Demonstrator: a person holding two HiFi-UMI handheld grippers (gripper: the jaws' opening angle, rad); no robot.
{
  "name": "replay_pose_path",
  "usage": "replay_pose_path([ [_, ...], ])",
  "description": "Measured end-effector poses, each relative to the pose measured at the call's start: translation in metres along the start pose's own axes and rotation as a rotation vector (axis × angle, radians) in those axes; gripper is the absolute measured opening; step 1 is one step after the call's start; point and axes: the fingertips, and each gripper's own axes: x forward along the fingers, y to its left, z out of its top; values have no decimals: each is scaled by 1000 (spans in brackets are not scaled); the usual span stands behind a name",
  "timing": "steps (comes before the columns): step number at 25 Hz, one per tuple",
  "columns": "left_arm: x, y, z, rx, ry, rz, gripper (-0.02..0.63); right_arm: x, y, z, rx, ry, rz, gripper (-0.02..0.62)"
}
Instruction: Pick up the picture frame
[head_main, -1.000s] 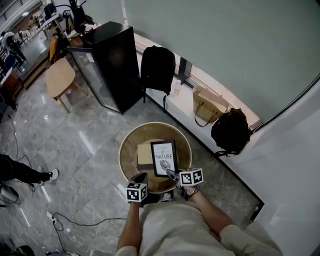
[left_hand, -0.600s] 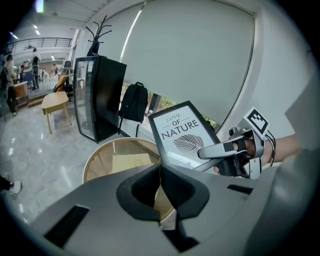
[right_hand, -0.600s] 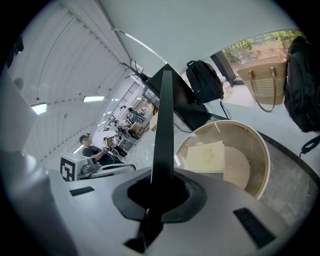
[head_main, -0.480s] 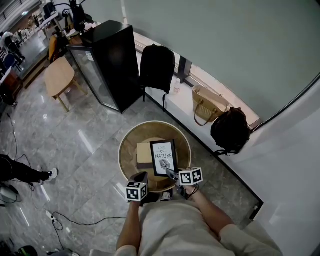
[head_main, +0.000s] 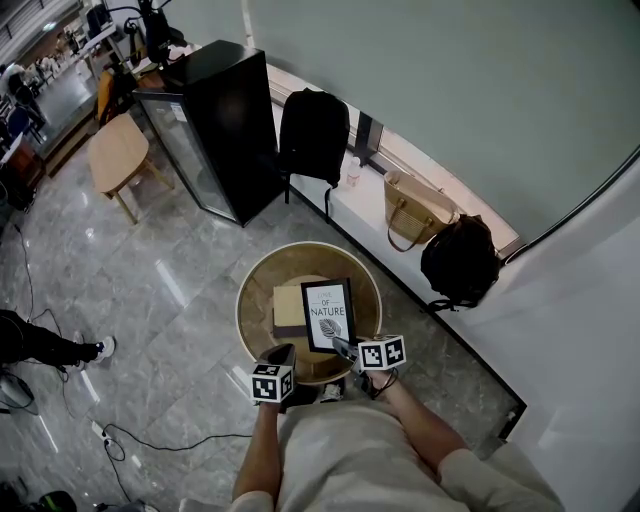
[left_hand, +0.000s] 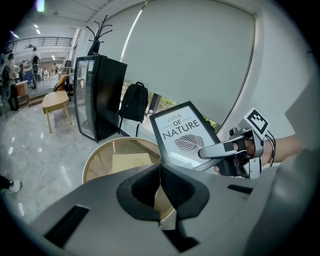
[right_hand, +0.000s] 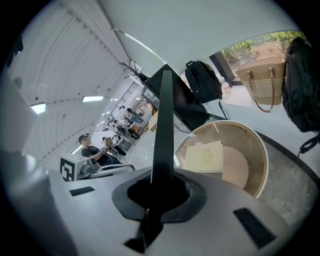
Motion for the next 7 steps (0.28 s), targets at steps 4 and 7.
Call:
replay_pose_path([
  [4, 1, 1, 1, 0, -2, -1, 20, 3, 0, -1, -2, 2, 17, 41],
  [7, 2, 1, 3, 2, -1, -4, 20, 2, -1, 6, -22, -8, 3, 41],
])
